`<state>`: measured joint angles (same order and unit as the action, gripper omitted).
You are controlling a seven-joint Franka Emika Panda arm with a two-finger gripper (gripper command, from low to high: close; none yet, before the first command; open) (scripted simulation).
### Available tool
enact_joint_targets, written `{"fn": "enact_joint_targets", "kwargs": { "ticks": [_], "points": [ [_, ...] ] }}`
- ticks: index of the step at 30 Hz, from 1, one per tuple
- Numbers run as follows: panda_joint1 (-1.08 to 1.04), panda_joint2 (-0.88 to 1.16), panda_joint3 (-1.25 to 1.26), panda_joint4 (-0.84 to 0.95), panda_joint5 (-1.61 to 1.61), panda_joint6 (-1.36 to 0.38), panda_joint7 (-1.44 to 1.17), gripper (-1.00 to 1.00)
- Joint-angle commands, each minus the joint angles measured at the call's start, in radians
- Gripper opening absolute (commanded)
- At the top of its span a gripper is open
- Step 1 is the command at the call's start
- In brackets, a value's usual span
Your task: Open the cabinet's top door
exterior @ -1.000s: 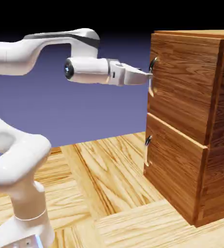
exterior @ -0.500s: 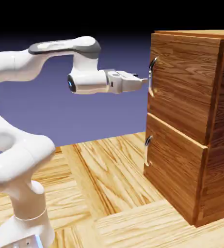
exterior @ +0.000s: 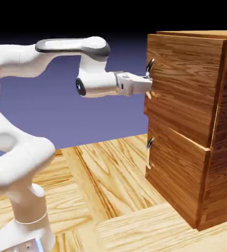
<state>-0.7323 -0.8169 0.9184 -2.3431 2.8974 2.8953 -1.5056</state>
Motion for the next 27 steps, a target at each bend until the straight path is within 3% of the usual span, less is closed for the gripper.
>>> {"fn": "enact_joint_targets", "kwargs": {
  "ticks": [1, 14, 27],
  "points": [
    [0.036, 0.009, -0.03, -0.015, 0.001, -0.006, -0.018, -1.0],
    [0.507, 0.09, -0.451, -0.141, -0.019, -0.027, -0.291, -1.0],
    [0.951, -0.125, -0.877, -0.363, -0.552, -0.036, -0.04, -1.0]
  ]
}}
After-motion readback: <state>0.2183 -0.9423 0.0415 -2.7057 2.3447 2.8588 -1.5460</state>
